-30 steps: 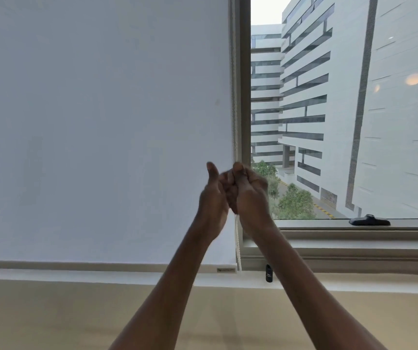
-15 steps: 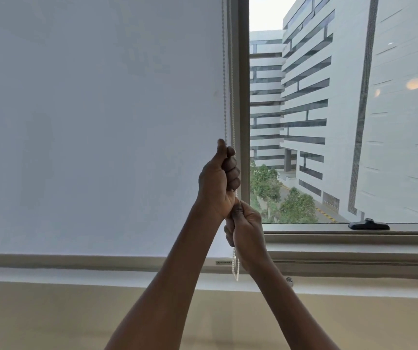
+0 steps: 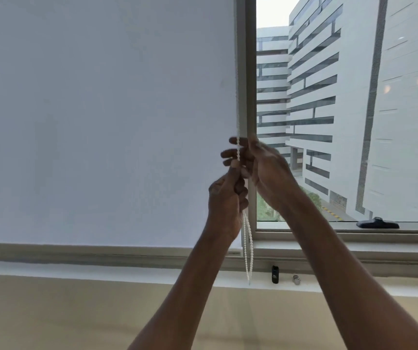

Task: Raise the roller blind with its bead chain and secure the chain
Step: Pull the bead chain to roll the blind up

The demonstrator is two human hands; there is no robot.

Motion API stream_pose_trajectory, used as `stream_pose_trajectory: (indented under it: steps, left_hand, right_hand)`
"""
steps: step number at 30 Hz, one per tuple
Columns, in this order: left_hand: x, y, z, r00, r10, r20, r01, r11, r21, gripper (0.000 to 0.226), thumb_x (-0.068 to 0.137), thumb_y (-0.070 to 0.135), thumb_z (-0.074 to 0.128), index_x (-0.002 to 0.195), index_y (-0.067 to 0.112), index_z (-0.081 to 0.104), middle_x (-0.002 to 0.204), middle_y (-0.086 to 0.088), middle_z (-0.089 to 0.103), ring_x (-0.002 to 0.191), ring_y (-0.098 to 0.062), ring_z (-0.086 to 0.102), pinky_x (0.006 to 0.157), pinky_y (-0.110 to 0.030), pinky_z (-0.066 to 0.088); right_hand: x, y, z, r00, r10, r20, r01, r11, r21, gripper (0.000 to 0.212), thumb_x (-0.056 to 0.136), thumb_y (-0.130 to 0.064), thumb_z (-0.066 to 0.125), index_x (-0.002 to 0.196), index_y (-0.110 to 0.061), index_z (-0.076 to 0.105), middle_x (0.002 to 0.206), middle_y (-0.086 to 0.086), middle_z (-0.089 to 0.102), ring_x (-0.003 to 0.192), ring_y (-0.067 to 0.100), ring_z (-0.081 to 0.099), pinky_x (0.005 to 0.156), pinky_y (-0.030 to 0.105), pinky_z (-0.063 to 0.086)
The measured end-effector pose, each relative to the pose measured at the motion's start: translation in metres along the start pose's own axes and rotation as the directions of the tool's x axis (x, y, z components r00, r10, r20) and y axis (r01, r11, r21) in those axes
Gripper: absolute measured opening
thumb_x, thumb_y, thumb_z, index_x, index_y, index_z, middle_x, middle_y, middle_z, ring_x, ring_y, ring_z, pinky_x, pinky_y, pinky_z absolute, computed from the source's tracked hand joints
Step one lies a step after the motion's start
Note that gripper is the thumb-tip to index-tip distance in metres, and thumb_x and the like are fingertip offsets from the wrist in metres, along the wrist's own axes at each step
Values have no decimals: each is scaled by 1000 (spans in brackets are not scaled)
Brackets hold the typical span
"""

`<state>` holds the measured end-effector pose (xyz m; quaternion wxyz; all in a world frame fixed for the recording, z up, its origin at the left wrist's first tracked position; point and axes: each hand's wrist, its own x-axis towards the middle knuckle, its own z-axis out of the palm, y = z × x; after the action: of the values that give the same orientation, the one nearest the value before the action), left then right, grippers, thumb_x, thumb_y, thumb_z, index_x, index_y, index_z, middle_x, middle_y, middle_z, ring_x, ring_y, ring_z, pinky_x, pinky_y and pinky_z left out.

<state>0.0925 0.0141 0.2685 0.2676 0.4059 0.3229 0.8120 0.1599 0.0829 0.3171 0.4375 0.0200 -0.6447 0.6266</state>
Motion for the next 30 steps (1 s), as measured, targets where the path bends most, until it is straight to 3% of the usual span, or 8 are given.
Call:
stream_pose_trajectory:
  steps: [3,6,8,12,19,23,28,30]
  left_hand:
    - [-15,-18,1,999,-45,-12,46,998,45,39,98,33,51,63,16,56,43,10,33,33,-3,25,33,-15,23]
    - [-21,-22,1,998,-61,-19,62,997,50,47,100,31,50,56,19,45,42,9,28,33,-4,21,33,-16,20]
    - [-21,-20,0,999,-40,-24,42,995,88,50,100,31,50,52,21,44,42,8,27,35,-5,20,34,-18,20]
    - [-19,-16,-4,1000,-10,-15,12,988,151,55,100,32,50,45,25,49,42,8,28,36,-6,19,36,-19,19]
    - [-5,-14,-19,994,-24,111,-11,950,311,51,103,35,41,55,26,56,48,6,39,43,-8,30,43,-22,25]
    - [15,9,-13,978,-143,151,67,903,424,61,104,47,14,91,16,65,95,-19,64,90,-26,58,81,-39,47]
    - [44,69,12,958,-147,248,145,989,28,72,99,59,17,112,6,63,102,-13,74,95,-26,68,89,-35,52]
    - [44,78,23,939,-154,306,177,983,-46,67,99,61,24,106,8,66,88,-5,73,75,-18,68,70,-27,54]
  right_hand:
    - [9,-19,13,997,43,58,-47,996,69,49,104,-37,32,120,-1,60,85,15,70,66,23,63,59,31,47]
    - [10,-16,20,997,80,16,-81,987,138,45,102,-42,38,103,-8,67,54,-3,45,39,8,28,42,24,17]
    - [8,-12,20,997,73,6,-72,955,289,40,103,-40,39,94,-10,64,48,-8,29,37,5,15,39,21,10]
    - [7,-6,19,1000,15,15,-20,899,437,38,103,-38,38,87,-13,62,47,-10,26,38,4,13,36,19,11]
    - [6,-4,29,986,-104,-129,132,964,231,43,104,-30,39,65,-19,53,39,-10,29,31,5,16,35,11,17]
    - [0,-1,32,956,-223,-192,242,967,81,43,101,-31,44,62,-20,55,40,-8,33,30,7,23,36,14,20]
    - [-35,39,33,950,-233,-210,219,972,-87,42,103,-28,42,64,-18,54,46,-4,38,34,6,28,34,18,22]
    - [-46,54,32,965,-150,-215,143,989,-50,43,104,-28,41,63,-21,52,44,-4,34,34,6,25,35,16,21]
